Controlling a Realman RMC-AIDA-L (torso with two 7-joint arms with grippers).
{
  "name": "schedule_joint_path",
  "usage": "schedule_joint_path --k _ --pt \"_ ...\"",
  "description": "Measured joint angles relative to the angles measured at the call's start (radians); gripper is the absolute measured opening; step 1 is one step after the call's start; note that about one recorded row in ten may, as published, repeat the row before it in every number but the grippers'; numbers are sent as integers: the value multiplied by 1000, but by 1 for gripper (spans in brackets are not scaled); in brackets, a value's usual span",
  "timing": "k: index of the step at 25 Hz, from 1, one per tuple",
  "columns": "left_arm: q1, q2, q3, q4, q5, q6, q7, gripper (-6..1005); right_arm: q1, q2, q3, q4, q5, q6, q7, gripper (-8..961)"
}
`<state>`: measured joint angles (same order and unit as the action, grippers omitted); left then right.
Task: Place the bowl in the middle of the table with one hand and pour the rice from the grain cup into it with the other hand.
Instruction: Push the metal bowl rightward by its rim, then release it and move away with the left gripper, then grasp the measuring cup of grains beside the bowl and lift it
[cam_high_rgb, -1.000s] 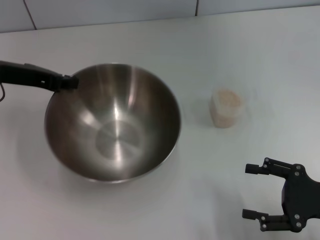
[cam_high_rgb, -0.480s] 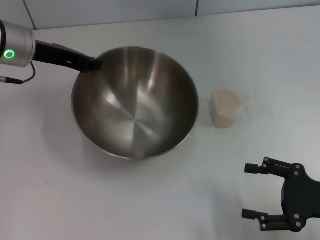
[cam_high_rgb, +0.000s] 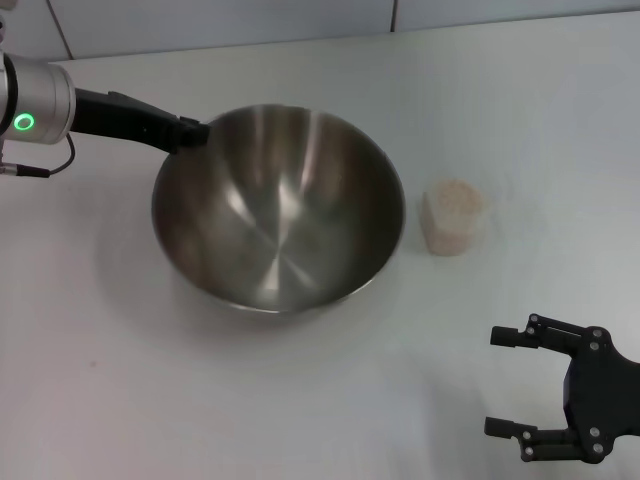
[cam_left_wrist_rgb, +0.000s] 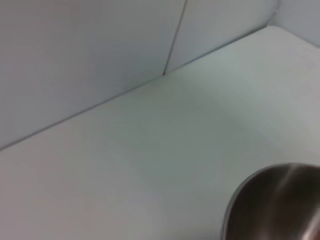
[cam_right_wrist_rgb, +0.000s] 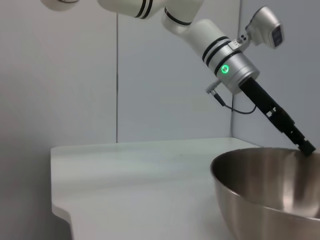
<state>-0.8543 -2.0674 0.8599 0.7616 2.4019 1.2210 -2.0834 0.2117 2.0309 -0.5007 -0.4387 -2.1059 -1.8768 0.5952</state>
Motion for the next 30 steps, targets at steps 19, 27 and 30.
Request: schedule_joint_path --k 19,27,30 --pt "532 0 150 651 -321 389 307 713 -22 48 581 48 12 156 44 785" --pt "582 1 188 657 -340 360 326 863 63 49 656 163 2 428 -25 782" --pt "578 1 187 657 -341 360 326 864 86 49 654 183 -6 474 -27 781"
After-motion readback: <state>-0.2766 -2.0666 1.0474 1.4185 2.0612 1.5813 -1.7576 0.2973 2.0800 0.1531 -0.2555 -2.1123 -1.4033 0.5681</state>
